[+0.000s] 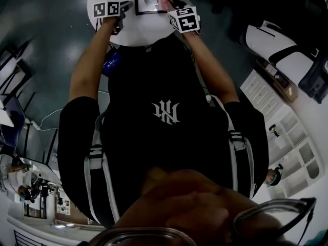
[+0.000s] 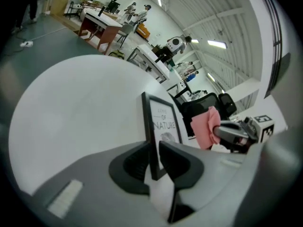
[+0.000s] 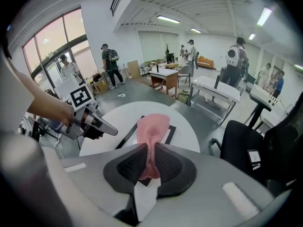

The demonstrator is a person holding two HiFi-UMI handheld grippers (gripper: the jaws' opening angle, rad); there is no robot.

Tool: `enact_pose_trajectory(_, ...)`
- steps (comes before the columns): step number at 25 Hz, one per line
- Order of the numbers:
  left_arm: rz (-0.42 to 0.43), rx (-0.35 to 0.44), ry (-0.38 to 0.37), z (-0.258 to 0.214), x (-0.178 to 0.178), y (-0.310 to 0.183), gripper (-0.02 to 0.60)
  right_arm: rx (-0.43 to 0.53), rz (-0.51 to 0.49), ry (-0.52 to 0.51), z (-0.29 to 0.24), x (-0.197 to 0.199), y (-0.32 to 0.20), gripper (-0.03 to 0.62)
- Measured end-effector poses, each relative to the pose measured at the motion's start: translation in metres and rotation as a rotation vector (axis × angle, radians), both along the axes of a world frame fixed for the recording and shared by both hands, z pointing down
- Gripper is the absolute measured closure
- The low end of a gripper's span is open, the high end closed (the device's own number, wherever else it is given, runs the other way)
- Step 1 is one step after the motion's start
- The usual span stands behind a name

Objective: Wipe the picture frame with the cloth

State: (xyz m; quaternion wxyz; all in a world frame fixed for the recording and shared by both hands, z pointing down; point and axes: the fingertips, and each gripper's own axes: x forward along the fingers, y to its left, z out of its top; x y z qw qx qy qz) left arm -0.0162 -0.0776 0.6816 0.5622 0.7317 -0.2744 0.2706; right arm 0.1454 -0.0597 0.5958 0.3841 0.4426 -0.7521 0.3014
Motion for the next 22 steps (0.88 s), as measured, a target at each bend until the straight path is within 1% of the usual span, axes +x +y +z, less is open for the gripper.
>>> enact_pose_trajectory(3, 0.023, 0.069, 0.07, -0.041, 0.005, -0.015, 0.522, 0.065, -0.008, -0.043, -0.031, -0.014, -0.017, 0.546)
enact_pose_trajectory(5, 0.059, 0.131, 0.095, -0.071, 0.005, -0.02, 0.522, 0.108, -0.013, -0.087, -0.053, -0.026, -0.025, 0.546)
enact_pose_trajectory(8, 0.145, 0.256, 0.105, -0.117, 0.003, -0.031, 0.522, 0.182, -0.004, -0.153, -0.091, -0.042, -0.042, 0.546)
enact_pose_trajectory(10, 0.179, 0.34, 0.131, -0.153, 0.002, -0.039, 0.523, 0.248, 0.004, -0.199, -0.121, -0.051, -0.052, 0.546)
enact_pose_trajectory(14, 0.197, 0.54, 0.232, -0.241, -0.007, -0.05, 0.555, 0.416, -0.005, -0.333, -0.196, -0.07, -0.064, 0.548)
enact_pose_trajectory(15, 0.202, 0.597, 0.262, -0.263, -0.01, -0.05, 0.578, 0.454, -0.014, -0.368, -0.214, -0.075, -0.063, 0.548)
enact_pose_trajectory(19, 0.244, 0.829, 0.372, -0.347, -0.026, -0.041, 0.58, 0.581, -0.053, -0.475, -0.277, -0.087, -0.052, 0.548)
enact_pose_trajectory(22, 0.248, 0.966, 0.414, -0.398, -0.045, -0.029, 0.578, 0.65, -0.046, -0.542, -0.313, -0.09, -0.036, 0.548)
